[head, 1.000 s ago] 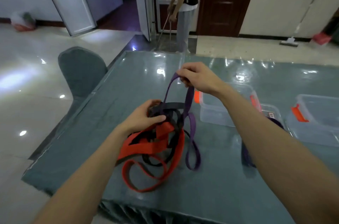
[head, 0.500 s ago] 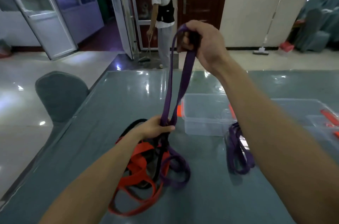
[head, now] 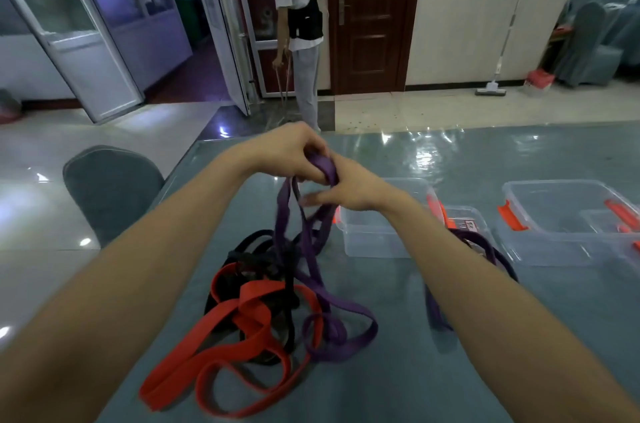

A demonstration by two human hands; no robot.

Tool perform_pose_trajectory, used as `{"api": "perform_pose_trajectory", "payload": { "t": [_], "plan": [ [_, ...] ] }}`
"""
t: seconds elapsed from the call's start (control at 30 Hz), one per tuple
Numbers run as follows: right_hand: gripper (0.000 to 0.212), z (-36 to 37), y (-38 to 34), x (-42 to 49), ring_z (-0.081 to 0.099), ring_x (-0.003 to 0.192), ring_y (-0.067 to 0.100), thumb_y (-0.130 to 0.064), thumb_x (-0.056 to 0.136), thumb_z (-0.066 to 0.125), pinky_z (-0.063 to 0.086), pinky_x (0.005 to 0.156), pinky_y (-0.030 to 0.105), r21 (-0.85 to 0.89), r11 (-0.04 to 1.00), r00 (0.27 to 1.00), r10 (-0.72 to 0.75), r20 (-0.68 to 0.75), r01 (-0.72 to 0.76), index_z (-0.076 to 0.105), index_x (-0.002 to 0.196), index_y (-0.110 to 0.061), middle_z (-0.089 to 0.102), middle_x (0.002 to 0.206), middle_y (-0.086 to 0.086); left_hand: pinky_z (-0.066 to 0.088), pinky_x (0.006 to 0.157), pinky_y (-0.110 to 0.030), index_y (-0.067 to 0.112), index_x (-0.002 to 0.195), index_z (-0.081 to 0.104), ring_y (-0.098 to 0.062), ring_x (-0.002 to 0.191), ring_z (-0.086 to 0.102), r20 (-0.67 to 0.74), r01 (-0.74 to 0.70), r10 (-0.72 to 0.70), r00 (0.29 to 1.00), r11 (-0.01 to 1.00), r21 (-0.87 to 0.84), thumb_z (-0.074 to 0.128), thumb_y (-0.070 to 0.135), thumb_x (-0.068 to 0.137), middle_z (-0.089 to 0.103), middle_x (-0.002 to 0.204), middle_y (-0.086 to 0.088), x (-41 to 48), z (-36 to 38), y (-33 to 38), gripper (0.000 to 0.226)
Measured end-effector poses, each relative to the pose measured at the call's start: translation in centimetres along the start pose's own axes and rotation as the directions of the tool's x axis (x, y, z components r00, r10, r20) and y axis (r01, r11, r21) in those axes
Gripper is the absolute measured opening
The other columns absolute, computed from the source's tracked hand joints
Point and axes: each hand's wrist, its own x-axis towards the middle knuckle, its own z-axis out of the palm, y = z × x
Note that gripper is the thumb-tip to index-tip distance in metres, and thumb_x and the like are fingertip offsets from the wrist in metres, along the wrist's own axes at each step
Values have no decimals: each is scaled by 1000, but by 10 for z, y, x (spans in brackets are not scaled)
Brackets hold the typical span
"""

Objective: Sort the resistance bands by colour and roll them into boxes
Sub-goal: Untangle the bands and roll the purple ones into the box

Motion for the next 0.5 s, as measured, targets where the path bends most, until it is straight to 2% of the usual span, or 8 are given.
{"api": "perform_pose_trajectory", "payload": {
  "t": [0.07,0.1,0.17,0.23,0.27,0.33,0.43,0.5],
  "plan": [
    [33,-10,1,0,79,91,22,-20,87,89,62,91,42,147,989,999,3,-45,4,73,114,-8,81,99,12,56,72,-31,35,89,78,-10,71,70,-45,-31,25,999,988,-154,89,23,76,77,80,5,1,-3,-6,21],
    [23,-19,3,-2,79,80,21,-16,88,88,62,79,35,163,987,999,4,-44,4,75,105,-6,81,89,11,57,78,-32,36,94,79,-11,78,70,-56,-47,33,998,961,-274,89,22,77,77,86,2,-2,2,-12,25],
    [23,-39,3,-12,79,77,26,-18,86,90,58,68,24,117,993,1000,11,-8,-10,77,101,-6,80,85,11,57,96,-39,32,115,76,-21,96,72,-52,-58,35,998,839,-540,90,15,81,75,105,-20,-5,30,-25,40],
    [38,-57,3,-25,78,75,22,-32,80,94,58,66,21,34,999,999,31,-16,-30,77,98,-4,79,82,11,56,107,-47,25,130,66,-30,115,74,32,22,2,999,695,-718,90,8,81,74,119,-24,-6,75,-33,57],
    [47,-64,2,-32,74,70,19,-39,78,94,59,67,22,50,998,998,31,-46,-29,76,96,1,74,76,10,56,109,-47,24,133,62,-29,121,73,88,76,-17,996,685,-725,91,8,80,76,123,-17,-4,100,-34,62],
    [57,-81,3,-47,61,60,15,-44,81,90,63,73,27,206,978,988,10,-154,23,72,94,8,58,65,6,59,108,-39,21,136,64,-17,121,73,212,157,-26,977,761,-629,93,9,82,78,126,-5,3,151,-31,62],
    [39,-108,2,-67,42,52,14,-38,93,83,61,76,37,432,877,939,-56,-338,208,72,87,-1,45,60,1,54,99,-11,17,132,74,5,114,70,282,171,-38,959,870,-463,91,16,88,77,129,7,15,203,-22,47],
    [27,-125,5,-79,40,50,13,-32,98,78,59,73,36,551,769,899,-69,-433,325,70,82,-11,41,54,-5,53,100,-16,21,122,78,-7,118,71,267,177,-58,962,877,-447,84,29,96,79,124,6,24,215,-17,28]
  ]
}}
